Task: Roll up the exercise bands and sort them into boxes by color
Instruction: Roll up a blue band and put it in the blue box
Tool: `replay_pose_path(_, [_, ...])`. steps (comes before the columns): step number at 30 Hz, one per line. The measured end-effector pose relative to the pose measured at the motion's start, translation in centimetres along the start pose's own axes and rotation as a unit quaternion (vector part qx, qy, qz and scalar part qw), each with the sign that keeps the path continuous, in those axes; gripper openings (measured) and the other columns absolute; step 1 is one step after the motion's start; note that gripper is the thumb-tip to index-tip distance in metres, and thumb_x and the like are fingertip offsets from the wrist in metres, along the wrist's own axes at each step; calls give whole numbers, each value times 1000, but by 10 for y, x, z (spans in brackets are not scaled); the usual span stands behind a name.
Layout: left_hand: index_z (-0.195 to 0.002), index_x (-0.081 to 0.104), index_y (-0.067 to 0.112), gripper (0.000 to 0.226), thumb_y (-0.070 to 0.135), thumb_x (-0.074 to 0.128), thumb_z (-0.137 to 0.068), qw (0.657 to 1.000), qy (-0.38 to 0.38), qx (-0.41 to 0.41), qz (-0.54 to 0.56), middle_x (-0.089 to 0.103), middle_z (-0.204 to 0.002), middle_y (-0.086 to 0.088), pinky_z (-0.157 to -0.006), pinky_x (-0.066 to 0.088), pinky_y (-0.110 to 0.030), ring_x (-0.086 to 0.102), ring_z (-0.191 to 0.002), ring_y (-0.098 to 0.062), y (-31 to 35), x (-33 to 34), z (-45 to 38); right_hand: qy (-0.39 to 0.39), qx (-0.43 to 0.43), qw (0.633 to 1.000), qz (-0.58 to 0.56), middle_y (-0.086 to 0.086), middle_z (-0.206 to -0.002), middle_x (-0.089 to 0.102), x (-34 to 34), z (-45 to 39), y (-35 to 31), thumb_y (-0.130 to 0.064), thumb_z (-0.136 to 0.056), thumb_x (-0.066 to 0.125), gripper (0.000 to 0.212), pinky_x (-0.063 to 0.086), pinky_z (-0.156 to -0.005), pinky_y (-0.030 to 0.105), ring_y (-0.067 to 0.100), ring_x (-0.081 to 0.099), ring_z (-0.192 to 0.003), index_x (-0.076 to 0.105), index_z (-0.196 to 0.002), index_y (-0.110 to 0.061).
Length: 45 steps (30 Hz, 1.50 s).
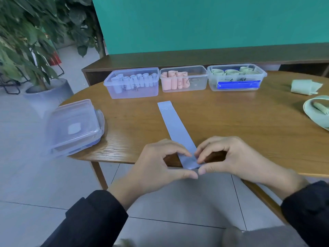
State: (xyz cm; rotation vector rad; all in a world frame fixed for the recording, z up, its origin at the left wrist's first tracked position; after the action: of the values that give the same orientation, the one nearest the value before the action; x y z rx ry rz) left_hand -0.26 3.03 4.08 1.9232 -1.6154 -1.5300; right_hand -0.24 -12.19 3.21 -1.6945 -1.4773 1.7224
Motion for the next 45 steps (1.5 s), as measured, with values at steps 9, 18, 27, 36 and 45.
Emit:
replay_pose_path(9, [-72, 76, 19, 15, 28, 88, -77, 999, 32, 9, -31, 72, -99, 14, -77, 46, -10, 68, -96, -6, -4, 2, 9, -5, 4, 999, 39, -16, -105, 70, 4, 2, 5, -27, -82, 82, 5, 49, -89, 30, 13, 67, -101, 79, -81, -24])
replay_pose_path(18, [-75, 74, 24, 13, 23, 86, -81, 996, 43, -46, -56, 65, -106, 18, -86, 37, -6, 61, -107, -4, -11, -1, 6, -31, 51, 998, 22, -11, -105, 65, 5, -8, 14, -24, -84, 82, 12, 45, -84, 20, 9, 61, -92, 72, -81, -28])
replay_pose_path(27, [-92, 77, 23, 10, 14, 74, -91, 995, -13, 35, -96, 61, -92, 13, -76, 37, -9, 55, -92, -7, -2, 12, 5, -59, 3, 998, 33, -7, -103, 63, 13, -7, 7, -17, -92, 74, 11, 48, -85, 35, 20, 59, -91, 75, -91, -28])
replay_pose_path(36, [-88, 78, 23, 12, 30, 84, -81, 993, 32, 50, -105, 61, -90, 14, -78, 42, -11, 57, -90, -7, 0, 8, 7, -19, -2, 997, 73, -15, -107, 63, 8, -6, 7, -32, -78, 85, 13, 47, -87, 27, 15, 63, -98, 78, -89, -31])
replay_pose_path(45, [-82, 72, 18, 8, 24, 74, -87, 987, 68, 37, -142, 56, -96, 8, -80, 35, -6, 53, -91, -8, -1, 6, 4, 0, 24, 997, 75, -12, -113, 59, 5, -13, 13, -30, -84, 81, 2, 46, -87, 20, 13, 62, -99, 79, -84, -31])
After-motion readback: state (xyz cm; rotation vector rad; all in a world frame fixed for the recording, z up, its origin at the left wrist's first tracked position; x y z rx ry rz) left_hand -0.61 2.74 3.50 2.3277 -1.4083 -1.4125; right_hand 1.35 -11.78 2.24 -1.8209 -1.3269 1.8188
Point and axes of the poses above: each hand's wrist, its own z-axis away from the middle knuckle, its own x-axis out of the palm, y = z × x, the point moved 10 cm from there along -z, towards the middle knuckle
